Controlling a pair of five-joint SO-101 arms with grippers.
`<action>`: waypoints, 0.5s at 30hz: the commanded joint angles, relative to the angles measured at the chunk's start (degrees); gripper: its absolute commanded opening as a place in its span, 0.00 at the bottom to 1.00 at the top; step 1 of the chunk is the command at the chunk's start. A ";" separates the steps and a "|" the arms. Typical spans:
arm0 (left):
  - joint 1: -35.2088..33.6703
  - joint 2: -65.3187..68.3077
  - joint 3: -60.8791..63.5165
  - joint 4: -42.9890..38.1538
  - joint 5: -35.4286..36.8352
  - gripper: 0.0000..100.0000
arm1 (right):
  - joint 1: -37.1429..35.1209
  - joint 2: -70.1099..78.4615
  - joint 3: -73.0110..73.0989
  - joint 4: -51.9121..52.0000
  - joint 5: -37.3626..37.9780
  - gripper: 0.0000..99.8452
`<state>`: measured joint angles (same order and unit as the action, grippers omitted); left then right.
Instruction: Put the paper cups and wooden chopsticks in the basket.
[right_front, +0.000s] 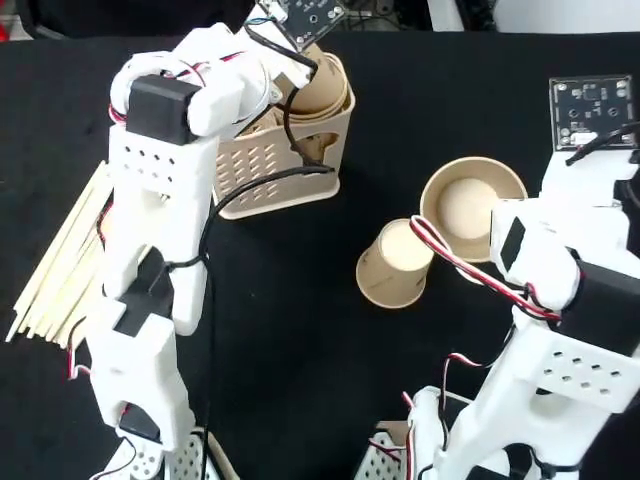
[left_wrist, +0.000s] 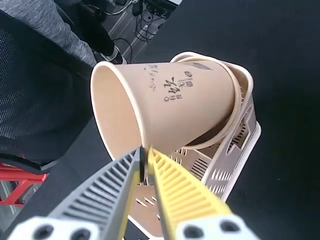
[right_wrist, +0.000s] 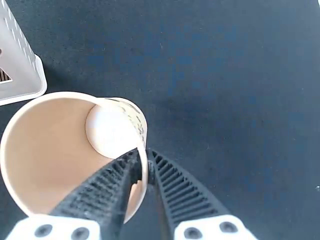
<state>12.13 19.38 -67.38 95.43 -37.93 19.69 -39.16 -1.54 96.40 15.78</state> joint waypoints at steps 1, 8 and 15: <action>2.51 -0.09 -2.77 -0.97 -0.09 0.03 | 0.35 0.13 0.04 -0.97 0.35 0.01; 5.14 -1.05 -5.76 -6.15 18.99 0.19 | 0.35 0.31 0.04 -0.97 0.35 0.01; 9.98 2.20 -6.11 -7.21 22.24 0.19 | 0.35 0.31 0.04 -0.97 0.44 0.01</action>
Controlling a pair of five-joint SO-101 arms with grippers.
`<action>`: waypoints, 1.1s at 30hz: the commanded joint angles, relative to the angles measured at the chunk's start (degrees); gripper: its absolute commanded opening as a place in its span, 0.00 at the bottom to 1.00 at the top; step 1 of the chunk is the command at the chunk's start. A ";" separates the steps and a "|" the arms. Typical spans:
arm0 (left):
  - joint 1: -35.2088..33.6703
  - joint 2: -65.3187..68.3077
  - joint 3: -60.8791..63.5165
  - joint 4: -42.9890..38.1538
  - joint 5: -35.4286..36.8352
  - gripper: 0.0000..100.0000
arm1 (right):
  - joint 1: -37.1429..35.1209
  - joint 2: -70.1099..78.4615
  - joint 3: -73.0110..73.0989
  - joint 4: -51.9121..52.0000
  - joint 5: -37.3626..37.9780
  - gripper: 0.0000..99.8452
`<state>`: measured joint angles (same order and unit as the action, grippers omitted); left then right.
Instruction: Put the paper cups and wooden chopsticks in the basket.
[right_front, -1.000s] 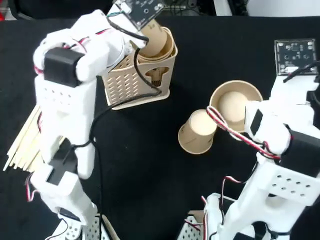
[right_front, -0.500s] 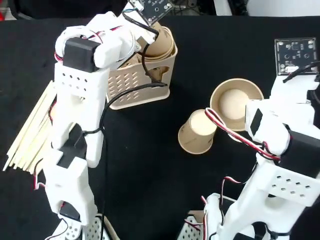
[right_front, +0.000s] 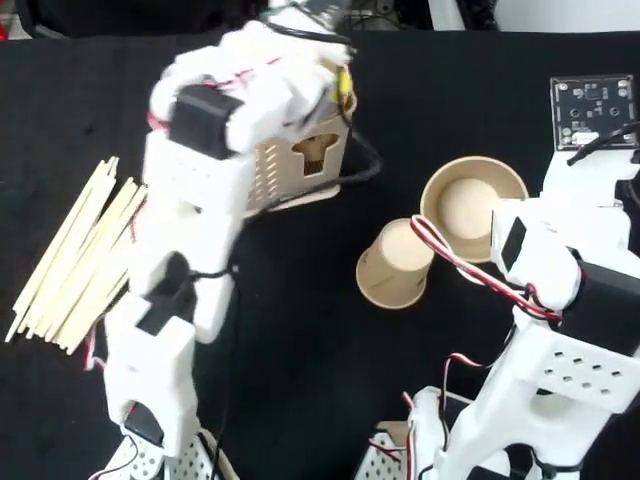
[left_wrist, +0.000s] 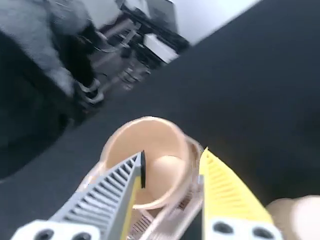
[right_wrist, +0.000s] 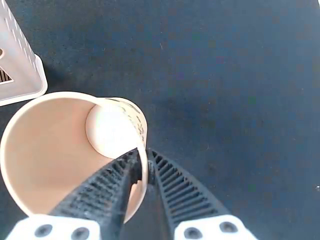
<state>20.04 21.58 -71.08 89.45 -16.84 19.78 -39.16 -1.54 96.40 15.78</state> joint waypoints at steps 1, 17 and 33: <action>1.89 0.09 -2.51 -1.41 1.67 0.19 | 0.26 0.31 0.04 -1.32 0.44 0.01; -33.89 -5.45 -15.25 11.52 13.45 0.17 | -26.81 1.36 -9.10 -20.84 -11.52 0.01; -41.19 -40.09 49.54 5.36 9.14 0.17 | -33.23 30.02 -25.89 -25.23 -12.22 0.01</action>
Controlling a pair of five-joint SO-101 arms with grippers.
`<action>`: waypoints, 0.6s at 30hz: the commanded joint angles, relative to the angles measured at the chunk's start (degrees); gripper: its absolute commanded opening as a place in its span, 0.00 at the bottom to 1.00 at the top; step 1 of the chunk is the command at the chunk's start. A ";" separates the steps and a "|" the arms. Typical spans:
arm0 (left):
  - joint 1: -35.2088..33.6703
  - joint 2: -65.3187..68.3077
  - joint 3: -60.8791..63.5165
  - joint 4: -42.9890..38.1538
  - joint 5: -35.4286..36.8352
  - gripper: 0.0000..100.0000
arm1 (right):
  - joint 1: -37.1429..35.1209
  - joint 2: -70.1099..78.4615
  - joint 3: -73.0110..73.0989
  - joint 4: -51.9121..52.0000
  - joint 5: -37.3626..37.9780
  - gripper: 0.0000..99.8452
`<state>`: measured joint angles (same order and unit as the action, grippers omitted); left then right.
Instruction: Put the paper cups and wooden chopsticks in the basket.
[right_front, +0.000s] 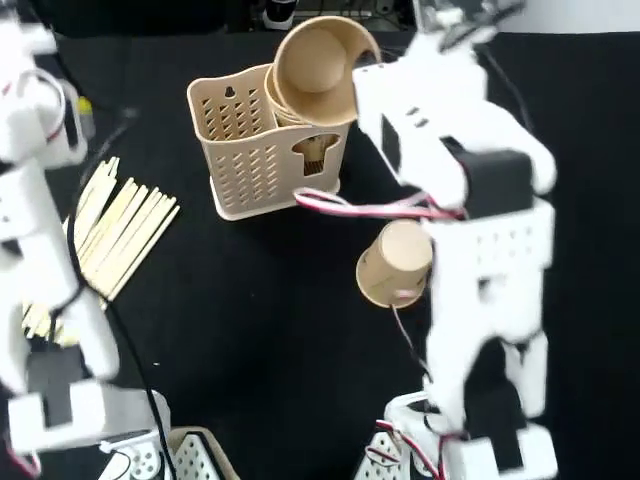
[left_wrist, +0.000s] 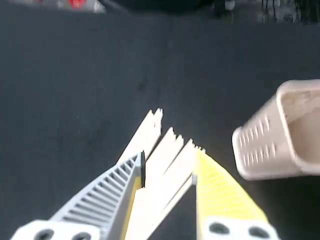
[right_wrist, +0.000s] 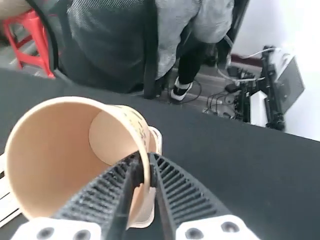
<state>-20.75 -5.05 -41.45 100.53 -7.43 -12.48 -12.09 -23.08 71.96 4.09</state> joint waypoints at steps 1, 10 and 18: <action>-0.48 -16.53 25.63 -9.14 -0.26 0.17 | -1.05 4.35 -4.97 -0.79 -0.53 0.01; 1.10 -36.40 64.66 -28.13 -3.87 0.21 | 0.44 11.56 -7.60 -0.26 -0.18 0.01; 3.03 -40.35 72.04 -31.21 -3.87 0.21 | 0.53 11.65 -7.69 0.88 -8.35 0.29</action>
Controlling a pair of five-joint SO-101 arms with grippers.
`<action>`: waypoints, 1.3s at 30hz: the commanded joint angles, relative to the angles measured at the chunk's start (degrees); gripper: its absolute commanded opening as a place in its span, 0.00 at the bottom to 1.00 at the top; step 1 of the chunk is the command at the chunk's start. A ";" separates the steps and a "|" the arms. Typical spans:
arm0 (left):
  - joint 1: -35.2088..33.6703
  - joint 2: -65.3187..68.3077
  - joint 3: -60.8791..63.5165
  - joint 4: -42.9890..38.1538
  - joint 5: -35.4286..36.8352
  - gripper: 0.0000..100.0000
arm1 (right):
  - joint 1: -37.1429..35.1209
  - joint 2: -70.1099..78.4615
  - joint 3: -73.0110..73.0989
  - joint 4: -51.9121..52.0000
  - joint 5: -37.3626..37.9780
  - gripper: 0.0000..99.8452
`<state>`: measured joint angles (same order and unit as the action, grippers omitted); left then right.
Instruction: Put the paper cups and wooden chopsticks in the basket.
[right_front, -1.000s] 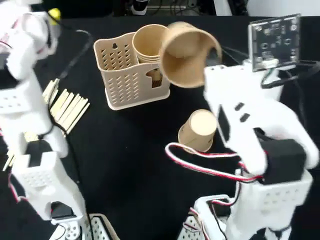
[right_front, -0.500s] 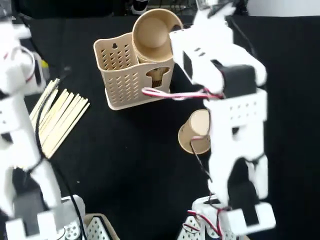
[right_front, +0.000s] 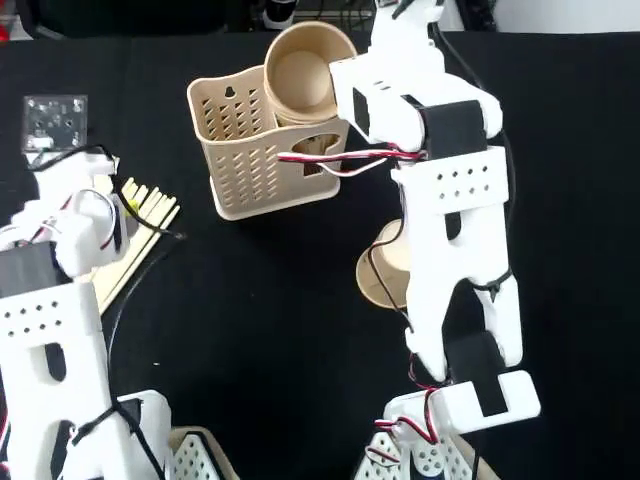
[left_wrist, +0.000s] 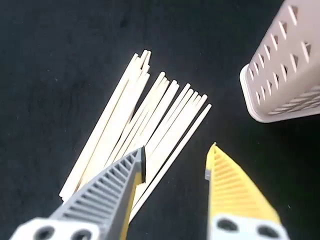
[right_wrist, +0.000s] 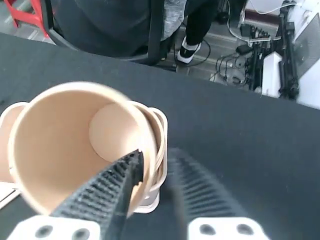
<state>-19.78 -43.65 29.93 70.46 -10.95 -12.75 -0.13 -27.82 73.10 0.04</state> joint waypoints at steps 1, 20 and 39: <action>2.68 -1.76 1.19 -1.05 -0.35 0.21 | 0.70 -0.40 -2.95 -1.58 -4.13 0.29; 5.49 -2.37 12.35 -1.58 1.23 0.21 | 2.29 -7.69 -5.76 20.31 19.69 0.27; 4.62 -15.82 37.14 -9.32 -2.02 0.21 | 3.96 -46.29 53.32 26.11 40.62 0.21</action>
<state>-14.59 -51.56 62.99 61.93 -11.74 -8.70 -42.07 21.14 99.12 40.04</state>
